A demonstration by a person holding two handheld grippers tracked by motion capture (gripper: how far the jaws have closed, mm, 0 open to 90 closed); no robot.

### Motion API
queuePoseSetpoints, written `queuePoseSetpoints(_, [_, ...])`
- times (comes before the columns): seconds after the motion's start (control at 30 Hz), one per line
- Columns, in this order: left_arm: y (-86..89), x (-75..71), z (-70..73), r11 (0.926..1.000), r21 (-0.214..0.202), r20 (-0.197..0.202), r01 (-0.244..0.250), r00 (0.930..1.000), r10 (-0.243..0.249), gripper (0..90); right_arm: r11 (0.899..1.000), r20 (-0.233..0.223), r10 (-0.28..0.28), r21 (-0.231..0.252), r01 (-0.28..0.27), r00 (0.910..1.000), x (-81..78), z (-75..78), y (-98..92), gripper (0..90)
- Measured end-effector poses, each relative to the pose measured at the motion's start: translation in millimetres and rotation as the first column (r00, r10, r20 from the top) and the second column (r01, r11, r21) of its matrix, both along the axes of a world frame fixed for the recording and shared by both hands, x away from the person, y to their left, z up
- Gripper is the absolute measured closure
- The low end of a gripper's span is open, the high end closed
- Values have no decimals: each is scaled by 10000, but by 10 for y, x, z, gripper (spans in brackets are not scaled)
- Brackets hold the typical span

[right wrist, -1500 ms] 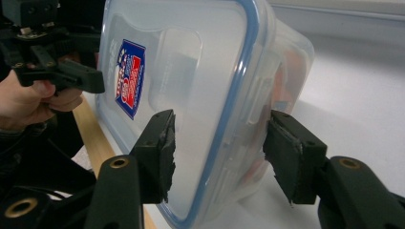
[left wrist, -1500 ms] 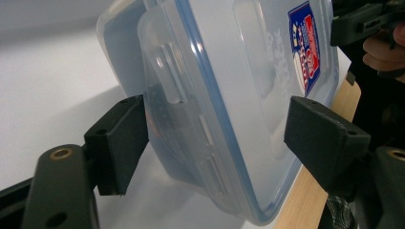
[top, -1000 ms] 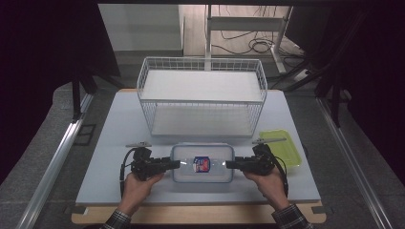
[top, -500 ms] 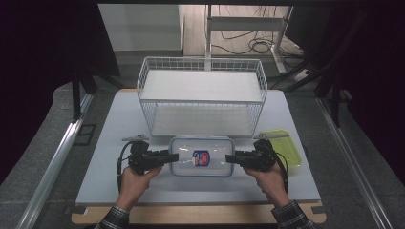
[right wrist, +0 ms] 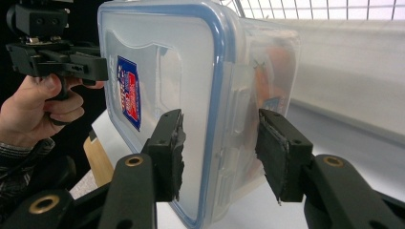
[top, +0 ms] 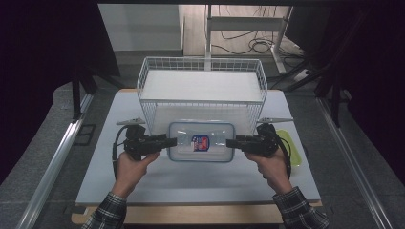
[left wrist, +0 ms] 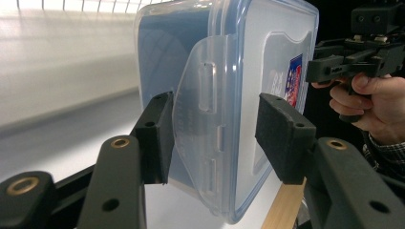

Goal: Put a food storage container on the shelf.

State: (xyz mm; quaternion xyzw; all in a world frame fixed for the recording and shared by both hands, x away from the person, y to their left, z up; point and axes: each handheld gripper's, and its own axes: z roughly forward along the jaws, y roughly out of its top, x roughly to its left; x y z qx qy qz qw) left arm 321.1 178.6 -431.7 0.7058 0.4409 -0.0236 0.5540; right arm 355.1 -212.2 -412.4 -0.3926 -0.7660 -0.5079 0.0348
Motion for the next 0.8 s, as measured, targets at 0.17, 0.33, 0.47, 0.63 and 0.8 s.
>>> queuePoseSetpoints(0.17, [10, 30, 115, 9999, -11, 108, -110, 9999, 110, 491, 9999, 25, -7, 150, 7, 10000, 43, 82, 10, 528])
queuePoseSetpoints(0.33, [34, 76, 240, 9999, -19, 256, -141, 9996, 142, 491, 9996, 156, -49, 272, 44, 9999, 94, 182, 24, 528])
queuePoseSetpoints(0.47, [84, 101, 329, 9996, -239, 340, -159, 9993, 167, 496, 9996, 307, -5, 270, -3, 9995, 128, 301, 57, 528])
queuePoseSetpoints(0.63, [127, 140, 420, 9993, -308, 403, -210, 9989, 223, 497, 9999, 548, -9, 169, 0, 9985, 172, 457, 114, 529])
queuePoseSetpoints(0.8, [157, 184, 533, 9991, -316, 576, -285, 9979, 303, 496, 9998, 773, -4, 190, -10, 9970, 228, 581, 150, 529])
